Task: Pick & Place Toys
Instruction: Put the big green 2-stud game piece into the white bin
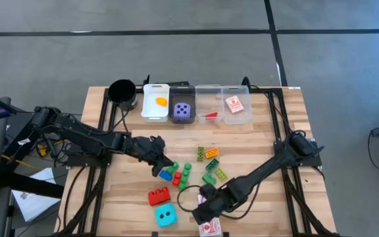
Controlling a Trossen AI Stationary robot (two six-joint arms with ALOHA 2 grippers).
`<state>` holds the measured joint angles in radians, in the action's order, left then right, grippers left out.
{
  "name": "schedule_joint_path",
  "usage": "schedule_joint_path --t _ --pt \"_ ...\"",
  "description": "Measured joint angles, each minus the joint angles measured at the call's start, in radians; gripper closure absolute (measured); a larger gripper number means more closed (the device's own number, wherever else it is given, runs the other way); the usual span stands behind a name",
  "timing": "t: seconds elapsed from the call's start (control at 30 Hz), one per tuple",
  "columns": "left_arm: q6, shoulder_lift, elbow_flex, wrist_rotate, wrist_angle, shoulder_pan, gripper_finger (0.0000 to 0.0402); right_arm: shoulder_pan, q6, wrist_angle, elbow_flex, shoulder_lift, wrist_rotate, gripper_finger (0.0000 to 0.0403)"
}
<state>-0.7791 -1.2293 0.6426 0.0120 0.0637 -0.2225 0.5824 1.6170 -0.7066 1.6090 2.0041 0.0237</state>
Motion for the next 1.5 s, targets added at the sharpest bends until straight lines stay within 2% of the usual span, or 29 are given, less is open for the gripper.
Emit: schedule_joint_path --t 0.1,0.2,0.4,0.63,1.0,1.33,1.5 --pt "0.083 0.000 0.000 -0.050 -0.025 -0.015 0.0401 -0.025 -0.056 -0.023 0.037 -0.005 -0.027 0.0072" --pt "0.145 0.000 0.000 -0.069 -0.061 -0.035 0.0401 -0.052 -0.103 -0.130 0.072 -0.010 -0.081 0.0072" --pt "0.127 0.000 0.000 -0.069 -0.069 -0.066 0.0401 -0.115 -0.123 -0.304 0.108 -0.015 -0.095 0.0072" --pt "0.125 0.000 0.000 -0.065 -0.068 -0.080 0.0401 -0.165 -0.298 -0.309 0.105 0.004 -0.086 0.0072" --pt "0.124 0.000 -0.001 -0.064 -0.059 -0.080 0.0401 -0.221 -0.458 -0.391 0.104 0.109 -0.019 0.0072" --pt "0.111 0.000 -0.001 -0.065 -0.060 -0.080 0.0401 -0.224 -0.515 -0.393 0.103 0.177 0.052 0.0073" --pt "0.109 0.000 -0.001 -0.066 -0.060 -0.080 0.0401 -0.234 -0.527 -0.378 0.104 0.177 0.054 0.0089"
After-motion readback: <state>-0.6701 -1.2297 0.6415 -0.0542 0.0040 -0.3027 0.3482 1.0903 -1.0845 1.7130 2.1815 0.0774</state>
